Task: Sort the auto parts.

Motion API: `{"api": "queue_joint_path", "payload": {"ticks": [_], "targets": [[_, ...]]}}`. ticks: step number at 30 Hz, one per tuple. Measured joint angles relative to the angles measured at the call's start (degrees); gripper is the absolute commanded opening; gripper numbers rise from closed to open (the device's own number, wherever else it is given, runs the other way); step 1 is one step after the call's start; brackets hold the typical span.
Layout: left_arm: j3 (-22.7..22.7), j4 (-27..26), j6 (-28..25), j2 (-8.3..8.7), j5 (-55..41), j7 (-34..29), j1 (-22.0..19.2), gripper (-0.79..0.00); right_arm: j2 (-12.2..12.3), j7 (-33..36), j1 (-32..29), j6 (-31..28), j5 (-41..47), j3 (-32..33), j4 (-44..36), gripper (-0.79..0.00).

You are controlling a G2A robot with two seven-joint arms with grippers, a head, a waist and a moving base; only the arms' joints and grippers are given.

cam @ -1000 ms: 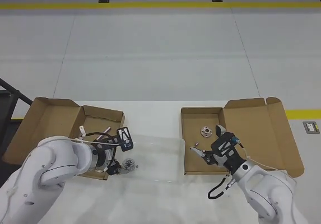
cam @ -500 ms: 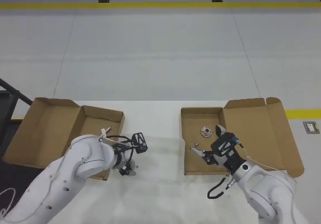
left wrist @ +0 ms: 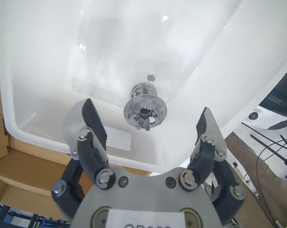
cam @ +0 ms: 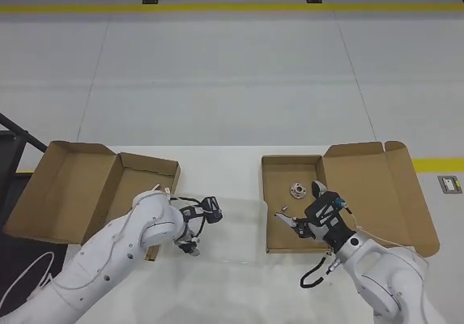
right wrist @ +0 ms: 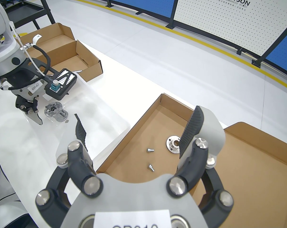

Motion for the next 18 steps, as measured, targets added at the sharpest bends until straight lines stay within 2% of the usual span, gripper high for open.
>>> {"api": "queue_joint_path", "payload": {"ticks": [5, 15, 16, 18], "targets": [[1.08, 2.41, -0.35, -1.29, -1.04, -1.97, -0.79, 0.0, 0.0, 0.0, 0.0, 0.0, 0.0, 0.0, 0.0, 0.0], [2.57, 5.83, -0.91, -2.81, -1.01, -3.31, -1.19, -0.089, 0.0, 0.0, 0.0, 0.0, 0.0, 0.0, 0.0, 0.0], [2.7, 6.13, -0.96, -2.92, -1.01, -3.26, -1.25, -0.111, 0.0, 0.0, 0.0, 0.0, 0.0, 0.0, 0.0, 0.0], [2.92, 6.84, -1.14, -3.15, -1.09, -3.07, -1.41, -0.299, 0.0, 0.0, 0.0, 0.0, 0.0, 0.0, 0.0, 0.0]]}}
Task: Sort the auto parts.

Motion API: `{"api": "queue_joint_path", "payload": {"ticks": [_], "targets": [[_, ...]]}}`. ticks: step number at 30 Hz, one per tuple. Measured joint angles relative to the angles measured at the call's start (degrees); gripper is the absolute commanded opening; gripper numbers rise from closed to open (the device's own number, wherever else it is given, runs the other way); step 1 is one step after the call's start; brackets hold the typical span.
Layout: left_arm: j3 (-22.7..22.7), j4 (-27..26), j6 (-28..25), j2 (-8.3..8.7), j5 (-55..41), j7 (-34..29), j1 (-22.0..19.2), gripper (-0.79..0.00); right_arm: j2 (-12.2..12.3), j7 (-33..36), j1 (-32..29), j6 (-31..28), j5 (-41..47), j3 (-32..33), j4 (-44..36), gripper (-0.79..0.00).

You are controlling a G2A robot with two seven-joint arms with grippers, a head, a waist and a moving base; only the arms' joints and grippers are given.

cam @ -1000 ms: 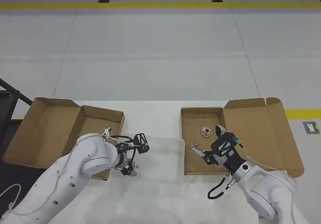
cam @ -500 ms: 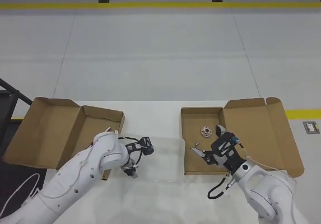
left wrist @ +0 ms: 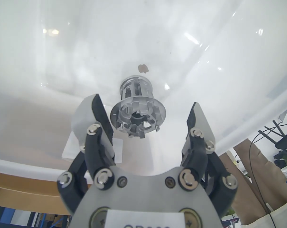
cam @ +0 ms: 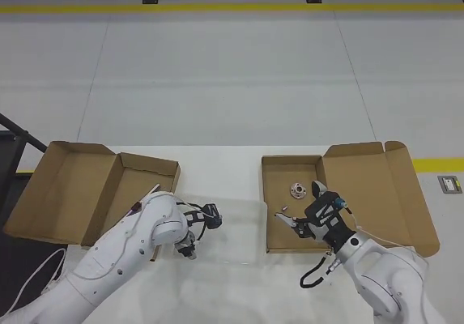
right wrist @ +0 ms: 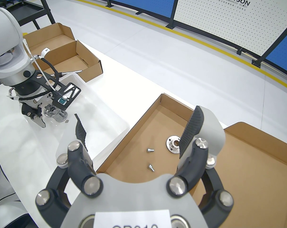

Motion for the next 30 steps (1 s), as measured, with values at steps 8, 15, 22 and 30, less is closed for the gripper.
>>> {"api": "queue_joint_path", "payload": {"ticks": [8, 15, 22, 30], "targets": [[-1.65, 0.24, -0.93, -0.2, -0.86, 0.93, -0.3, -0.785, 0.0, 0.0, 0.0, 0.0, 0.0, 0.0, 0.0, 0.0], [-8.84, -4.85, -1.36, 2.45, -2.41, 1.36, 1.59, -0.785, 0.0, 0.0, 0.0, 0.0, 0.0, 0.0, 0.0, 0.0], [-22.47, -16.71, -2.55, 7.14, -5.59, 3.98, 8.93, -0.785, 0.0, 0.0, 0.0, 0.0, 0.0, 0.0, 0.0, 0.0], [-45.64, -27.21, -9.15, 12.26, -15.93, 14.32, 24.04, -0.785, 0.0, 0.0, 0.0, 0.0, 0.0, 0.0, 0.0, 0.0]]}}
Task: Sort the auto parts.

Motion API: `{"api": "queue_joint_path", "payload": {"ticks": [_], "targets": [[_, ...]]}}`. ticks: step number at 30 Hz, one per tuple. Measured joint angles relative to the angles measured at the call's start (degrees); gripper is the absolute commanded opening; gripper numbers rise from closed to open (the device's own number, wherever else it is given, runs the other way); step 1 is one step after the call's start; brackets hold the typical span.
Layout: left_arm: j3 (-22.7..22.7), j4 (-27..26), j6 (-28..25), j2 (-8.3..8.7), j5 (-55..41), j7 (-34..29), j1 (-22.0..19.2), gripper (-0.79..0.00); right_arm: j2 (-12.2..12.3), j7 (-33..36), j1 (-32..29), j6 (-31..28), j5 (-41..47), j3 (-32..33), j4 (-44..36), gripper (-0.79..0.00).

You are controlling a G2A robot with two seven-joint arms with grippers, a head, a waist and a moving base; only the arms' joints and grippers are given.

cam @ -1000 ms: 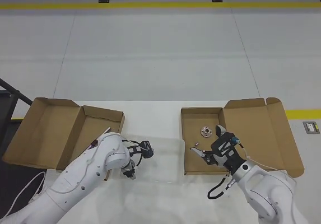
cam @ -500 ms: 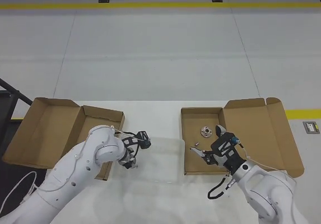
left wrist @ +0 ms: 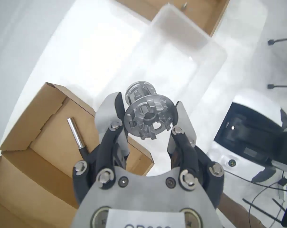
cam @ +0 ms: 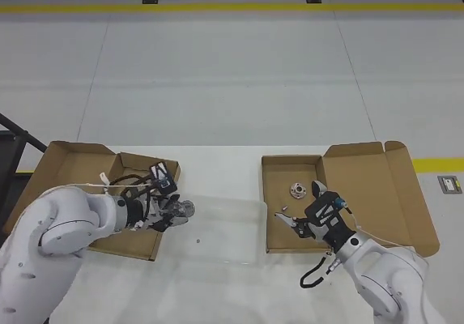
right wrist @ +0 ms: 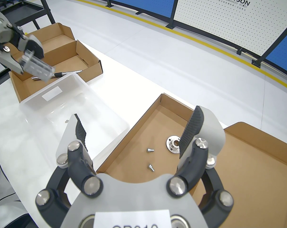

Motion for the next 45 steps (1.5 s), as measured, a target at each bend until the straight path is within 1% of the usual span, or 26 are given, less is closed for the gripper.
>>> {"api": "queue_joint_path", "payload": {"ticks": [2, 5, 8, 11, 13, 16, 18, 20, 22, 28, 32, 36, 37, 38, 40, 41, 42, 43, 45], "targets": [[-6.16, 0.11, -2.41, 0.78, -2.19, 4.84, 4.37, -0.785, 0.0, 0.0, 0.0, 0.0, 0.0, 0.0, 0.0, 0.0], [-13.09, 1.4, -6.95, 1.29, -5.51, 12.92, 10.05, -0.785, 0.0, 0.0, 0.0, 0.0, 0.0, 0.0, 0.0, 0.0], [-17.27, 2.42, -10.09, 1.43, -6.36, 19.69, 14.58, -0.785, 0.0, 0.0, 0.0, 0.0, 0.0, 0.0, 0.0, 0.0], [-19.83, 3.47, -11.55, 1.42, -5.41, 25.03, 17.67, -0.785, 0.0, 0.0, 0.0, 0.0, 0.0, 0.0, 0.0, 0.0], [-20.94, 3.92, -11.63, 1.39, -3.95, 27.38, 19.25, -0.785, 0.0, 0.0, 0.0, 0.0, 0.0, 0.0, 0.0, 0.0], [-21.74, 4.54, -8.43, 1.33, 0.01, 28.92, 21.5, -0.785, 0.0, 0.0, 0.0, 0.0, 0.0, 0.0, 0.0, 0.0], [-21.07, 6.1, -4.72, 1.26, 2.86, 28.23, 22.17, -0.785, 0.0, 0.0, 0.0, 0.0, 0.0, 0.0, 0.0, 0.0], [-18.83, 8.08, -0.29, 1.08, 5.66, 26.43, 21.44, -0.785, 0.0, 0.0, 0.0, 0.0, 0.0, 0.0, 0.0, 0.0], [-16.04, 10.66, 1.51, 0.83, 6.14, 25.11, 19.81, -0.785, 0.0, 0.0, 0.0, 0.0, 0.0, 0.0, 0.0, 0.0], [-6.27, 20.0, 5.39, -0.45, 9.94, 23.0, 11.07, -0.785, 0.0, 0.0, 0.0, 0.0, 0.0, 0.0, 0.0, 0.0], [0.12, 26.31, 8.6, -1.64, 11.41, 18.91, 4.45, -0.785, 0.0, 0.0, 0.0, 0.0, 0.0, 0.0, 0.0, 0.0], [4.1, 30.6, 9.89, -2.56, 11.59, 15.89, -0.3, -0.785, 0.0, 0.0, 0.0, 0.0, 0.0, 0.0, 0.0, 0.0], [4.81, 31.49, 9.9, -2.72, 11.58, 15.1, -1.13, -0.754, 0.0, 0.0, 0.0, 0.0, 0.0, 0.0, 0.0, 0.0], [5.72, 32.58, 10.21, -2.93, 11.76, 13.97, -2.22, -0.643, 0.0, 0.0, 0.0, 0.0, 0.0, 0.0, 0.0, 0.0], [6.91, 33.9, 10.5, -3.26, 11.57, 12.84, -3.62, -0.446, 0.0, 0.0, 0.0, 0.0, 0.0, 0.0, 0.0, 0.0], [7.37, 34.73, 10.56, -3.45, 10.92, 12.77, -4.33, -0.265, 0.0, 0.0, 0.0, 0.0, 0.0, 0.0, 0.0, 0.0], [7.57, 35.27, 10.79, -3.56, 10.56, 12.91, -4.73, -0.062, 0.0, 0.0, 0.0, 0.0, 0.0, 0.0, 0.0, 0.0], [7.73, 35.68, 11.11, -3.63, 10.44, 12.94, -5.04, 0.0, 0.0, 0.0, 0.0, 0.0, 0.0, 0.0, 0.0, 0.0], [7.94, 36.13, 11.52, -3.71, 10.3, 12.81, -5.49, 0.0, 0.0, 0.0, 0.0, 0.0, 0.0, 0.0, 0.0, 0.0]]}}
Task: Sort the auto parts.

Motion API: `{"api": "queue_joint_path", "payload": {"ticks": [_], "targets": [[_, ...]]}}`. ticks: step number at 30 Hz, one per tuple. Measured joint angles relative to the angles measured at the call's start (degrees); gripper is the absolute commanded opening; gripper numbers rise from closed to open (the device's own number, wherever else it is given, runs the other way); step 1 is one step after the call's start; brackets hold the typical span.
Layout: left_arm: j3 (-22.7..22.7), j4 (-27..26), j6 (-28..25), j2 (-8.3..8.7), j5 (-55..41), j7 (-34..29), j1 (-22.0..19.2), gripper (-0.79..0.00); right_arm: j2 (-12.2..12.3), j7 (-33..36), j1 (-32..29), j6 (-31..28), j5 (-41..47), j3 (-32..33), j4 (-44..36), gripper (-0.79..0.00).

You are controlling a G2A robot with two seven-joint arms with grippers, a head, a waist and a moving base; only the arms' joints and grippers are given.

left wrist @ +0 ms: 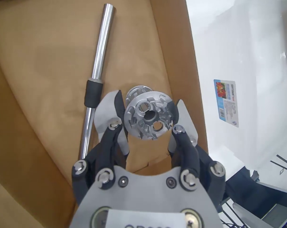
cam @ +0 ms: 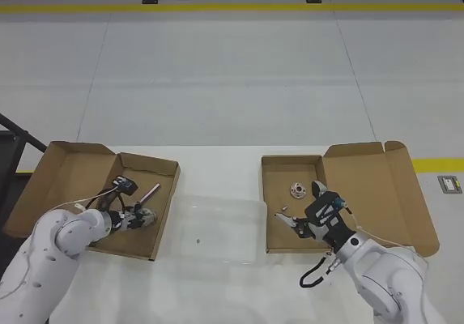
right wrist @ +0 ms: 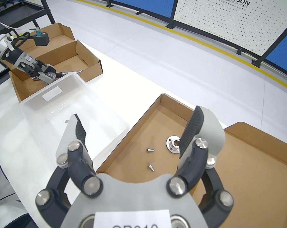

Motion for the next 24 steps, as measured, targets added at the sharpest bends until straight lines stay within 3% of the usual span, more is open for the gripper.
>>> {"api": "queue_joint_path", "payload": {"ticks": [7, 13, 19, 24], "targets": [[-0.72, -0.69, -0.03, 0.27, -0.06, 0.24, 0.51, 0.0, 0.0, 0.0, 0.0, 0.0, 0.0, 0.0, 0.0, 0.0], [-5.75, -6.59, -0.14, 1.68, -0.21, 3.3, 4.95, 0.0, 0.0, 0.0, 0.0, 0.0, 0.0, 0.0, 0.0, 0.0], [-15.54, -18.59, 1.33, 3.56, -0.4, 10.01, 14.96, 0.0, 0.0, 0.0, 0.0, 0.0, 0.0, 0.0, 0.0, 0.0], [-24.82, -26.66, -3.78, 4.42, -0.78, 22.32, 26.18, 0.0, 0.0, 0.0, 0.0, 0.0, 0.0, 0.0, 0.0, 0.0]]}}
